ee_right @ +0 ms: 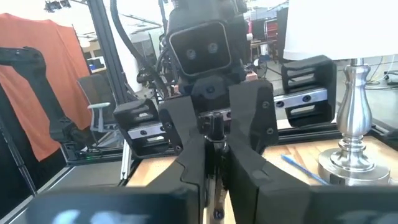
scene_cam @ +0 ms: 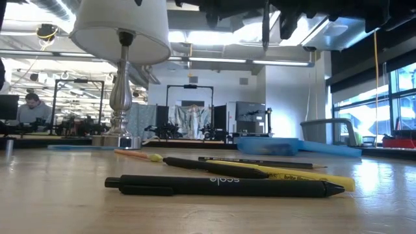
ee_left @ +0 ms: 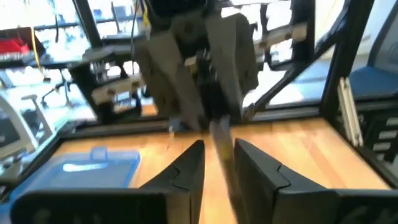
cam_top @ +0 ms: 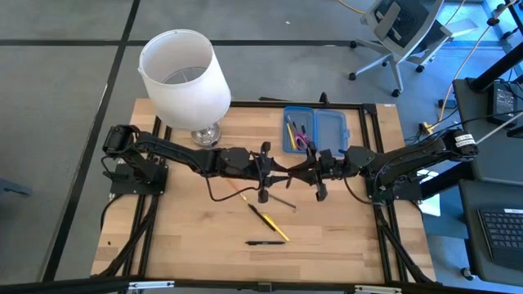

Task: Pick & place school supplies into a supply box
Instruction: Put the black transparent pen into the blue supply box

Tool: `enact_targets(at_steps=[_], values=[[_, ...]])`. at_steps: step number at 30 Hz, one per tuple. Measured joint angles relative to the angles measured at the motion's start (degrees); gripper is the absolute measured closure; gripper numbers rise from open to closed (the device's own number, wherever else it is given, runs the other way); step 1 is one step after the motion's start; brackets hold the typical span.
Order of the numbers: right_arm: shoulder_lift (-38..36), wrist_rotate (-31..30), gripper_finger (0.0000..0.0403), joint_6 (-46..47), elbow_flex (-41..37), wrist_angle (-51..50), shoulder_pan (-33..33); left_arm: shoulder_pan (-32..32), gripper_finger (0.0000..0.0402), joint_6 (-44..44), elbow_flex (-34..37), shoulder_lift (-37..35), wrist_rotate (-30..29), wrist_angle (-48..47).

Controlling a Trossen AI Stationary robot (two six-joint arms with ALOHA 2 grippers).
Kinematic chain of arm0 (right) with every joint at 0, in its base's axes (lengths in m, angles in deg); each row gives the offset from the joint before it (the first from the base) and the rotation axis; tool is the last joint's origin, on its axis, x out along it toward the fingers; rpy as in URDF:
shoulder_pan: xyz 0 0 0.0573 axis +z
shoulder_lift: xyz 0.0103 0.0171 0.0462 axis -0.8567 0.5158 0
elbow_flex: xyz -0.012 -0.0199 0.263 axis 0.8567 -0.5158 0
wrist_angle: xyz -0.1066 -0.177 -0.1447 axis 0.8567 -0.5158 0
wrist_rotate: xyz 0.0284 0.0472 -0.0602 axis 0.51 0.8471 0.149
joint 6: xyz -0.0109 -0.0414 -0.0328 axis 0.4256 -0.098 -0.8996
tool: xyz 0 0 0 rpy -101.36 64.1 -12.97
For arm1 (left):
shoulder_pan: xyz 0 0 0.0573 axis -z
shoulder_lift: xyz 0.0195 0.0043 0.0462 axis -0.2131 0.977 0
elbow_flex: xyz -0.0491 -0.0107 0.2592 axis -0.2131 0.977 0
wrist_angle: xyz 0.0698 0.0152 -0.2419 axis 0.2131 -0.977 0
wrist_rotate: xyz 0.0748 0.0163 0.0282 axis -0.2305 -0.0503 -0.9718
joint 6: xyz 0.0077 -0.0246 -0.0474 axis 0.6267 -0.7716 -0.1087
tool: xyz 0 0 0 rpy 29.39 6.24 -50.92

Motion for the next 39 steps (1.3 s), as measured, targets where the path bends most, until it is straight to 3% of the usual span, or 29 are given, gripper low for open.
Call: enact_targets(at_steps=[6,14,20,25,31,39], values=[[-0.07,-3.02,0.0356,0.37,0.00,-0.70,0.05,-0.28,0.0302,0.00,0.02,-2.08,-1.94,-11.72],[-0.04,-8.59,0.0356,0.46,0.00,-3.00,-3.18,-0.24,0.0303,-7.50,0.00,-8.28,-7.65,-38.96],[-0.07,-13.10,0.0356,5.11,0.02,-13.93,-9.57,-0.37,0.0301,-19.76,0.00,-9.99,-9.94,-60.11],[-0.04,-12.82,0.0354,11.11,0.02,-20.68,-16.99,-1.09,0.0307,-27.04,0.02,-8.50,-10.09,-74.02],[-0.04,-10.47,0.0352,10.99,0.02,-23.54,-24.31,-4.40,0.0313,-35.75,0.53,-7.05,-12.01,-82.55],[2.57,-9.89,0.0351,9.03,0.24,-25.84,-32.40,-9.28,0.0313,-38.77,8.80,-6.85,-5.71,-82.72]])
